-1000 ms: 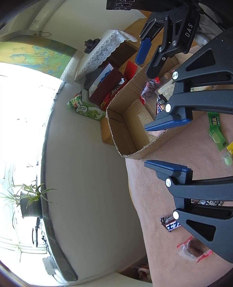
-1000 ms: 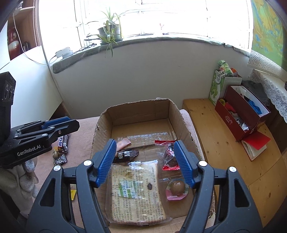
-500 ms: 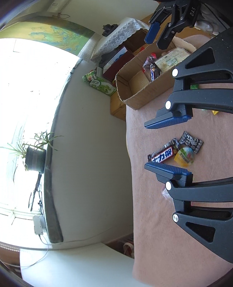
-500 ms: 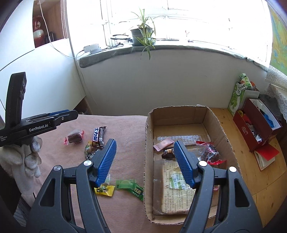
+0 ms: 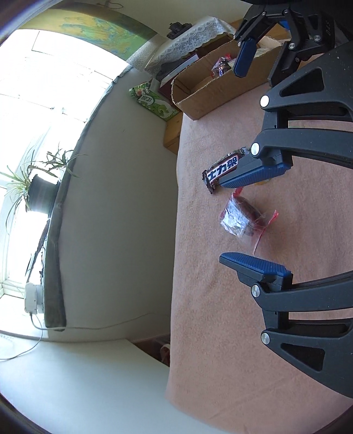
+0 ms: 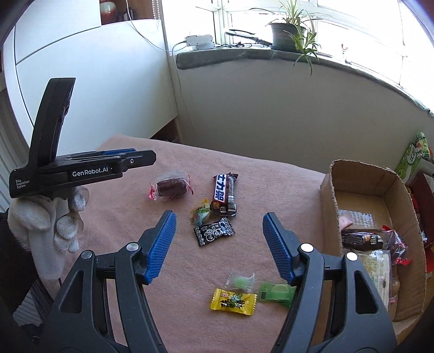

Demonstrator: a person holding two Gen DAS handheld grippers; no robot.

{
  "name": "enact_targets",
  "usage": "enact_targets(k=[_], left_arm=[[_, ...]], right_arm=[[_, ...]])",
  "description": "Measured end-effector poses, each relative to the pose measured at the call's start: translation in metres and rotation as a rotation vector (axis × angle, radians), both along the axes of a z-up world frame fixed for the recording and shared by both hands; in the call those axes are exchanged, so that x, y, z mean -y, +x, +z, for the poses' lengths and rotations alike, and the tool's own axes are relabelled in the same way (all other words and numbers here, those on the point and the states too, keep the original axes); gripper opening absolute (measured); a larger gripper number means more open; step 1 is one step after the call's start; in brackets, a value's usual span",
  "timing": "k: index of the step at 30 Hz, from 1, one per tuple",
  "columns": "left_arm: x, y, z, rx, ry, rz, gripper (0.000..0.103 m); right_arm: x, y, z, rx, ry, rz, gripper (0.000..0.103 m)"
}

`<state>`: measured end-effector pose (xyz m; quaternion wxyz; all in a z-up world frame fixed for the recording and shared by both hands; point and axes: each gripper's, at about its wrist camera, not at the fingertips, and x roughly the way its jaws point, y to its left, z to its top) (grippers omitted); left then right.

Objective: Organize snacks
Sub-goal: 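Grasp the clear bag of brown candy with the left gripper while the right grasps the yellow-green packet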

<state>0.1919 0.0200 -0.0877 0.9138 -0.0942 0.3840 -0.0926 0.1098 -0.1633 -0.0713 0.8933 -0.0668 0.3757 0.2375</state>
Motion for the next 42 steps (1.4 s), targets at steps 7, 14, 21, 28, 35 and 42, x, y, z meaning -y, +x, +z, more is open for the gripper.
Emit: enact_targets(k=[7,14,21,28,35,42], left_arm=[[-0.001,0.006,-0.020,-0.034,-0.020,-0.034,0.054],[0.003,0.018,-0.033,-0.068,-0.015,-0.066,0.054],[0.016,0.030,-0.042,-0.082,0.037,-0.116,0.061],[0.011,0.036,-0.052,-0.098,0.017,-0.107,0.061],[0.003,0.034,-0.052,-0.090,-0.032,-0.114,0.047],[0.007,0.030,-0.050,-0.071,-0.020,-0.114,0.032]], right_arm=[[-0.032,0.019,-0.033,-0.083,-0.023,0.065,0.069],[-0.043,0.038,-0.059,-0.157,-0.037,0.065,0.057],[-0.053,0.051,-0.069,-0.183,-0.047,0.073,0.048],[-0.063,0.064,-0.079,-0.203,-0.059,0.077,0.046],[-0.077,0.076,-0.089,-0.217,-0.071,0.085,0.035],[-0.085,0.080,-0.096,-0.206,-0.087,0.074,0.026]])
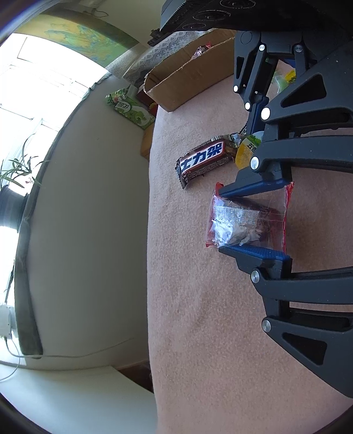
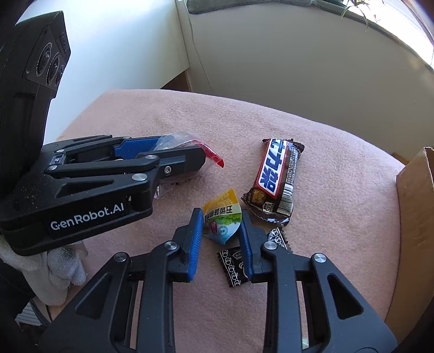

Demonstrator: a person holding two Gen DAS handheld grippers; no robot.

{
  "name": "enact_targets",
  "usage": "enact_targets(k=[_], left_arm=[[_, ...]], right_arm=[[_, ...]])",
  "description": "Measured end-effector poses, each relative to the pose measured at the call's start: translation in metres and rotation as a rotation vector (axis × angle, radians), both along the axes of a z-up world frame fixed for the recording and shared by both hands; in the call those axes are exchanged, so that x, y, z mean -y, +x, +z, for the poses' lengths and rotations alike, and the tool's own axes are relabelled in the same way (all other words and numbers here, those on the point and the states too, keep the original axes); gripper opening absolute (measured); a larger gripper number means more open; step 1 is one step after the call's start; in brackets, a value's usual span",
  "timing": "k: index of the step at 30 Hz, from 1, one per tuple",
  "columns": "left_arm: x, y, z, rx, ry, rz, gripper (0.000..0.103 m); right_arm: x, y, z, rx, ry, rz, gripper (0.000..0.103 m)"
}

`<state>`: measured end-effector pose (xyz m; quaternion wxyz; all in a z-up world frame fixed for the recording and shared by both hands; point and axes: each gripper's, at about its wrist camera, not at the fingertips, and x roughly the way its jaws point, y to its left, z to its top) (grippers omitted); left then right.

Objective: Organize snacks
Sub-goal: 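Grasp the clear bag of brown candy with the left gripper while the right grasps the yellow-green packet, then carry the brown candy bag and yellow-green packet with both grippers over the box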

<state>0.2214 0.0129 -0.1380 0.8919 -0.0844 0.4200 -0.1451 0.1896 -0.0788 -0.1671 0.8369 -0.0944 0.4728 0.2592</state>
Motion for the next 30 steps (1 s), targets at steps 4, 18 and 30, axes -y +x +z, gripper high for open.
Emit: enact_targets(k=[4,18,30], left_arm=[[-0.005,-0.002,0.001,-0.001,0.001,0.018,0.031],[-0.003,-0.021,0.022,0.048,0.004,0.047,0.031],[0.027,-0.032,0.052,0.115,-0.023,0.006,0.031]], right_arm=[[0.002,-0.004,0.000,0.003,0.010,-0.006,0.024],[0.035,-0.038,0.029,0.046,0.075,-0.033,0.023],[0.084,-0.075,0.076,0.139,0.116,-0.085,0.023]])
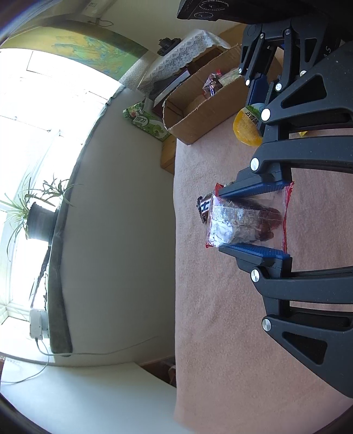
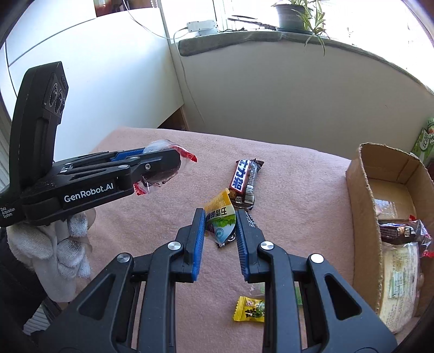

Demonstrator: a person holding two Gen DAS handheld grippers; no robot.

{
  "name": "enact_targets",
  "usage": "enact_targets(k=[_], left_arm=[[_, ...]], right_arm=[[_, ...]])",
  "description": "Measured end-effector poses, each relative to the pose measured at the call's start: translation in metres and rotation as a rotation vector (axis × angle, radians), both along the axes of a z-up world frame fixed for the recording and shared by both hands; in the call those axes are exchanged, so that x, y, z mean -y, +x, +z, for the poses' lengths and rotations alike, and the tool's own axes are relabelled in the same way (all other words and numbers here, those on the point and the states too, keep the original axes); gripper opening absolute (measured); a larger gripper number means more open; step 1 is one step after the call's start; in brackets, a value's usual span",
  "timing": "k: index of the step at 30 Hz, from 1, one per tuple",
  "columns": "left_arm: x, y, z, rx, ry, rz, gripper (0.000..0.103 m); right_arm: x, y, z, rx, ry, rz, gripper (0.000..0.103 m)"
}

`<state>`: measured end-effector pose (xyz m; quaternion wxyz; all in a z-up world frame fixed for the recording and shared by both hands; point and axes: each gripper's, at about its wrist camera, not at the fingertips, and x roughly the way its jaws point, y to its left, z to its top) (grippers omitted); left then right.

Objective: Organize snacks
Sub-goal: 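Carry the brown candy bag and yellow-green packet with both grippers over the box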

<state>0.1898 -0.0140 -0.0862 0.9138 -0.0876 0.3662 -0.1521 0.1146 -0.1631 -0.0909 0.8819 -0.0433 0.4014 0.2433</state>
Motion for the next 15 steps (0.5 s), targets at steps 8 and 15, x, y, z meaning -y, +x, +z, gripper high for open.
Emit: enact_targets(k=[8,15], left_arm=[[0.035,0.001,0.012,0.024,-0.022,-0.049,0.031],[0.068,0.005,0.024,0.045,-0.030,-0.086,0.031]], right_arm=[[0.051,-0.009,0.027,0.059,0.024,-0.093,0.023],[0.104,-0.016,0.041,0.095,0.023,-0.179,0.023]])
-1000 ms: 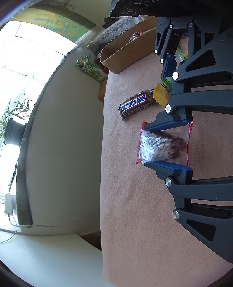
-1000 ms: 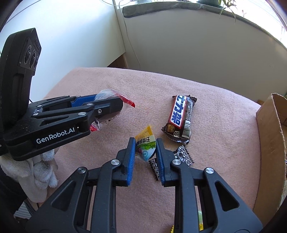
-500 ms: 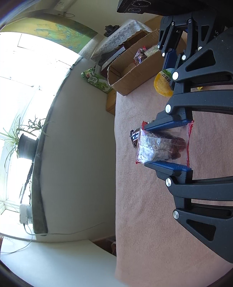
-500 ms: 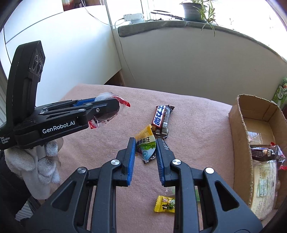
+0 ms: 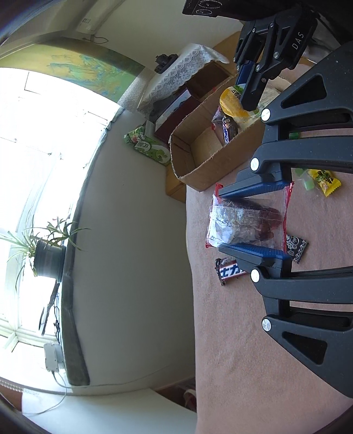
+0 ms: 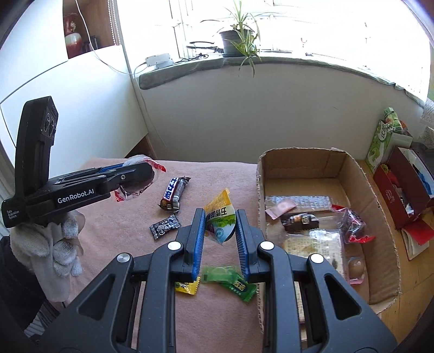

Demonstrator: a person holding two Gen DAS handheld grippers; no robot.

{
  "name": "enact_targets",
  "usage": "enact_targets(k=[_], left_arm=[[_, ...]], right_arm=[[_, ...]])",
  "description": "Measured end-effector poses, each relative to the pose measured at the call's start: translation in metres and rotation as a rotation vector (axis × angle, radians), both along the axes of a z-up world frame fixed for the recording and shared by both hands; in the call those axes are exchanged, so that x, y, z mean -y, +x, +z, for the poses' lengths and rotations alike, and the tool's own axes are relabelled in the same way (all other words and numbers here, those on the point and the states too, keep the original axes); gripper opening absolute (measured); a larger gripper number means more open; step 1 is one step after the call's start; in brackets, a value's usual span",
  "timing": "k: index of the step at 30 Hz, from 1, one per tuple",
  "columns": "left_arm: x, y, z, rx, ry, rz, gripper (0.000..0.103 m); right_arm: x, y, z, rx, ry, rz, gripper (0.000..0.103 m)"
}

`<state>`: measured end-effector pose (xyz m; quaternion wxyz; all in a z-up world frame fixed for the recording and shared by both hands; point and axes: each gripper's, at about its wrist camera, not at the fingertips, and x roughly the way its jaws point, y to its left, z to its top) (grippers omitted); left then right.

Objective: Organize snacks
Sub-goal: 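Carry the brown candy bag and yellow-green packet with both grippers over the box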

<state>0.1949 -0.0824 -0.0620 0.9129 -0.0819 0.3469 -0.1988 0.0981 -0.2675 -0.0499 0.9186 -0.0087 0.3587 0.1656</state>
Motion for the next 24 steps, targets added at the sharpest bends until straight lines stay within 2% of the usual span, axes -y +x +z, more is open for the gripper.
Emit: enact_targets(k=[13,24], left_arm=[[0.071,0.021,0.003,0.011,0.030,-0.088,0.031],[0.120,0.044,0.001,0.009,0.065,-0.133,0.031]], right_arm=[[0.079,-0.006,0.008,0.023,-0.011,-0.136,0.023],[0.120,0.002,-0.004,0.003,-0.009,-0.193,0.023]])
